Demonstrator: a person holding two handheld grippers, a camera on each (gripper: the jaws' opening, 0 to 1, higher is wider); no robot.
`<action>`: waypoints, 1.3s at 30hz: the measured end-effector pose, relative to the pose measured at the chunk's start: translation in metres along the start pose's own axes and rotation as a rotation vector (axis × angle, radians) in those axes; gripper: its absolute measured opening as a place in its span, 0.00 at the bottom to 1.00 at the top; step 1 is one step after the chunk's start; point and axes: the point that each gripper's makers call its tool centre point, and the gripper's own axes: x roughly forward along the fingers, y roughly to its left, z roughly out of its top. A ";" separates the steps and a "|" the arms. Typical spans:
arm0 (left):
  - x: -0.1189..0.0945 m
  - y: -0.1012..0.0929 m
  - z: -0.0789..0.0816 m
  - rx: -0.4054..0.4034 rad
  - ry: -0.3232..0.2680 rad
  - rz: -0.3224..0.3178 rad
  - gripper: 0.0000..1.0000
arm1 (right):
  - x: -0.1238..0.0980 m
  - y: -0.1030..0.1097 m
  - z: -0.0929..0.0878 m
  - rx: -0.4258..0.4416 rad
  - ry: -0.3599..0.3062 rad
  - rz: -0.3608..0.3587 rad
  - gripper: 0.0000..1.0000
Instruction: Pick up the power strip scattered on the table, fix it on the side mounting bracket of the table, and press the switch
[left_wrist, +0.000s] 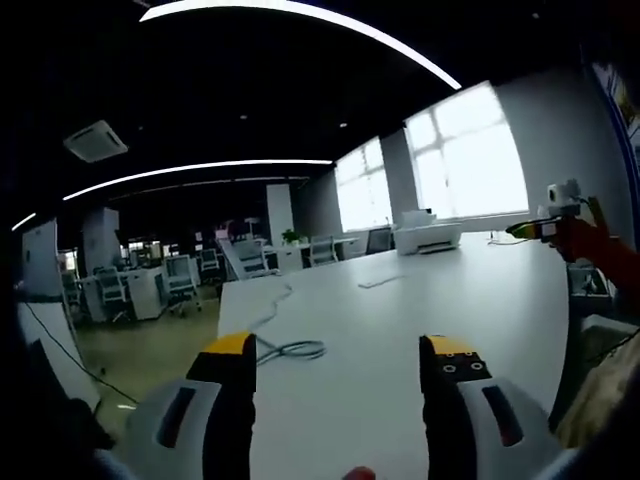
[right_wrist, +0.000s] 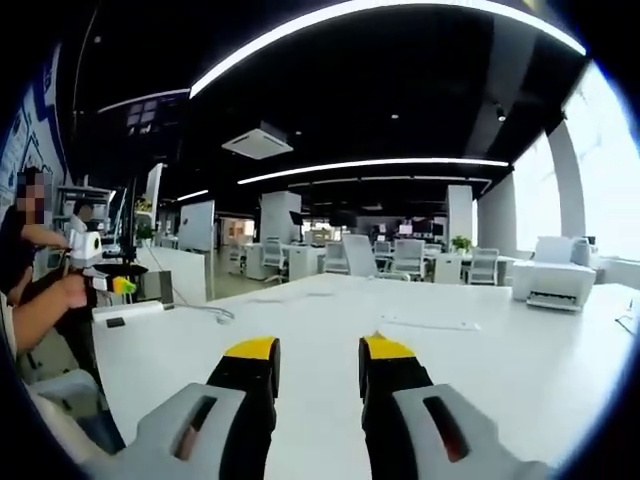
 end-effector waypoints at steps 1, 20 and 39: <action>0.000 0.000 -0.001 -0.003 0.002 0.001 0.70 | 0.000 0.000 0.000 -0.001 0.000 -0.001 0.28; -0.003 -0.001 -0.008 -0.041 -0.035 0.045 0.73 | -0.003 -0.002 -0.014 0.017 -0.052 -0.051 0.40; -0.004 -0.005 -0.015 -0.021 -0.036 0.073 0.73 | 0.000 -0.001 -0.021 0.024 -0.083 -0.103 0.42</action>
